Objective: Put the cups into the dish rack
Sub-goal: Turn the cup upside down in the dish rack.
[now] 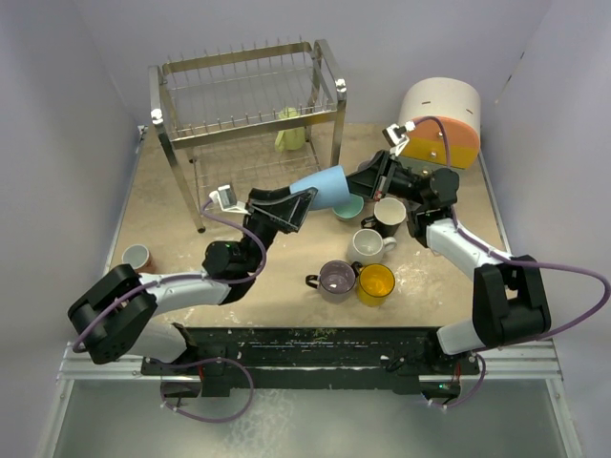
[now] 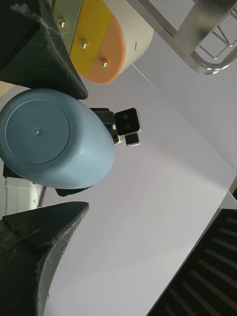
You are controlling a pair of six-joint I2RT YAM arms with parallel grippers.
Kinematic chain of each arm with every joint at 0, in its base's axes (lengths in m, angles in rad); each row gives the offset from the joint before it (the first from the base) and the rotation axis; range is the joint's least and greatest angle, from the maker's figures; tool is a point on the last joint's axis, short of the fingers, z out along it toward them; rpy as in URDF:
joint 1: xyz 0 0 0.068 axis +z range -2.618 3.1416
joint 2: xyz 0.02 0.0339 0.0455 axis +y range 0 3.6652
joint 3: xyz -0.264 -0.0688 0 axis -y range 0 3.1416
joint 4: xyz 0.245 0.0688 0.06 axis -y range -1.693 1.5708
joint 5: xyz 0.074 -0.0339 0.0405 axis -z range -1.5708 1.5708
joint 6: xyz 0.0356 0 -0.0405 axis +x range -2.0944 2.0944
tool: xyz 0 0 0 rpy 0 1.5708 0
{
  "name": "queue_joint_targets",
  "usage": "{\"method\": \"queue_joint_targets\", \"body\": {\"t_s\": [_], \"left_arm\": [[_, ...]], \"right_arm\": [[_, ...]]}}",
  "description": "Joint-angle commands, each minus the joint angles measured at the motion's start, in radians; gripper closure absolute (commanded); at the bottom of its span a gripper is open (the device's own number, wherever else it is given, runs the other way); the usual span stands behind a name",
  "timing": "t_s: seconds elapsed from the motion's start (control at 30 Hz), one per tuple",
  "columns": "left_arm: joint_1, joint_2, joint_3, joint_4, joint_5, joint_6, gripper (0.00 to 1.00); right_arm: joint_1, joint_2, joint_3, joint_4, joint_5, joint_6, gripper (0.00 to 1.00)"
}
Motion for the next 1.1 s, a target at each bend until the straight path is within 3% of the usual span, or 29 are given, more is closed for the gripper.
{"method": "queue_joint_targets", "body": {"t_s": [0.0,0.2,0.33,0.43,0.53,0.77,0.93,1.07], "left_arm": [[-0.003,0.017,0.036,0.125,-0.019,-0.039,0.18],[-0.003,0.022,0.032,0.125,-0.028,-0.035,0.52],[-0.002,0.007,0.008,0.126,-0.040,-0.015,0.83],[0.001,-0.015,-0.030,0.125,-0.054,0.007,0.94],[0.024,-0.039,-0.078,0.119,-0.053,-0.004,1.00],[0.135,-0.112,-0.177,0.034,0.007,-0.116,1.00],[0.189,-0.202,-0.230,-0.130,0.040,-0.123,1.00],[0.214,-0.319,-0.234,-0.419,0.073,-0.072,1.00]], "right_arm": [[0.009,-0.015,-0.003,0.055,0.024,-0.007,1.00],[0.010,-0.019,-0.008,0.028,0.011,-0.043,0.93],[0.010,-0.026,0.002,-0.032,-0.024,-0.145,0.80],[0.006,-0.039,0.026,-0.145,-0.069,-0.262,0.68],[-0.001,-0.059,0.050,-0.244,-0.104,-0.400,0.54],[-0.030,-0.142,0.079,-0.560,-0.110,-0.775,0.29],[-0.037,-0.205,0.088,-0.748,-0.098,-1.048,0.27],[-0.055,-0.226,0.129,-0.896,-0.108,-1.246,0.27]]}}
